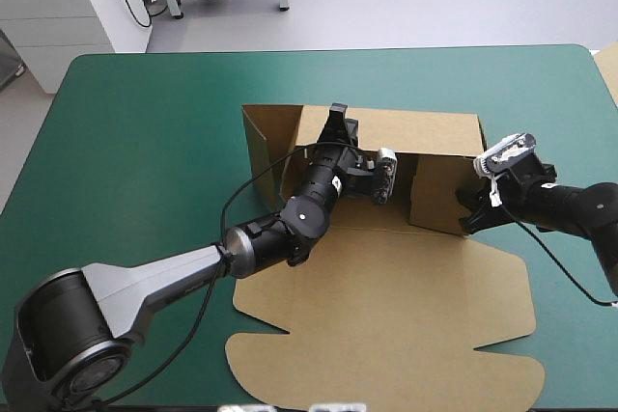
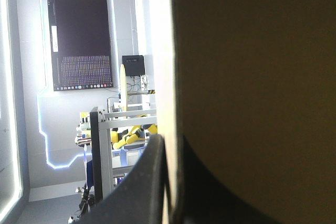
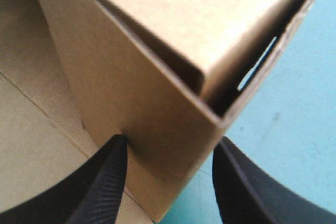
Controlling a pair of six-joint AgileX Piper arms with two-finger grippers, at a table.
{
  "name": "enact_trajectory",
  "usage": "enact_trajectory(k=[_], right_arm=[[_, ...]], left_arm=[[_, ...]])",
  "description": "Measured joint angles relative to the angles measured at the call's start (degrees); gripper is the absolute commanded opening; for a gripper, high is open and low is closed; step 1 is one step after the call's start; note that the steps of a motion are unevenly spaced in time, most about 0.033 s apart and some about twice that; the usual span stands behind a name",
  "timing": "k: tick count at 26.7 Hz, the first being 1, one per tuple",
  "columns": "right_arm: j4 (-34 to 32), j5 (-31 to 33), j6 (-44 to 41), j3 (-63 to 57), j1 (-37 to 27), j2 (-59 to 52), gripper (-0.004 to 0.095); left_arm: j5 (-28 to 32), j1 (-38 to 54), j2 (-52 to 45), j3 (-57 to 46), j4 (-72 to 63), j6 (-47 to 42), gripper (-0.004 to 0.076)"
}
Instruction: Fold the box
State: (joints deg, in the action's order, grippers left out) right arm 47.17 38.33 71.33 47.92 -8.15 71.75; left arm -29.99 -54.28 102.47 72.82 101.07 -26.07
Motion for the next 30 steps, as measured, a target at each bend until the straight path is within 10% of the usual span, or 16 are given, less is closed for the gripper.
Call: enact_trajectory(k=[10, 16, 30], right_arm=[[8.3, -1.1, 4.3, 0.0, 0.0, 5.9, 0.0428], [12.3, -3.1, 5.1, 0.0, -0.1, 7.7, -0.0013], [11.5, -18.0, -0.8, 0.2, 9.2, 8.2, 0.0003]], left_arm=[[-0.1, 0.0, 0.0, 0.0, 0.0, 0.0, -0.0008], [-0.2, 0.0, 0.0, 0.0, 0.0, 0.0, -0.0008], [-3.6, 0.0, -0.1, -0.4, -1.3, -0.2, -0.0008]])
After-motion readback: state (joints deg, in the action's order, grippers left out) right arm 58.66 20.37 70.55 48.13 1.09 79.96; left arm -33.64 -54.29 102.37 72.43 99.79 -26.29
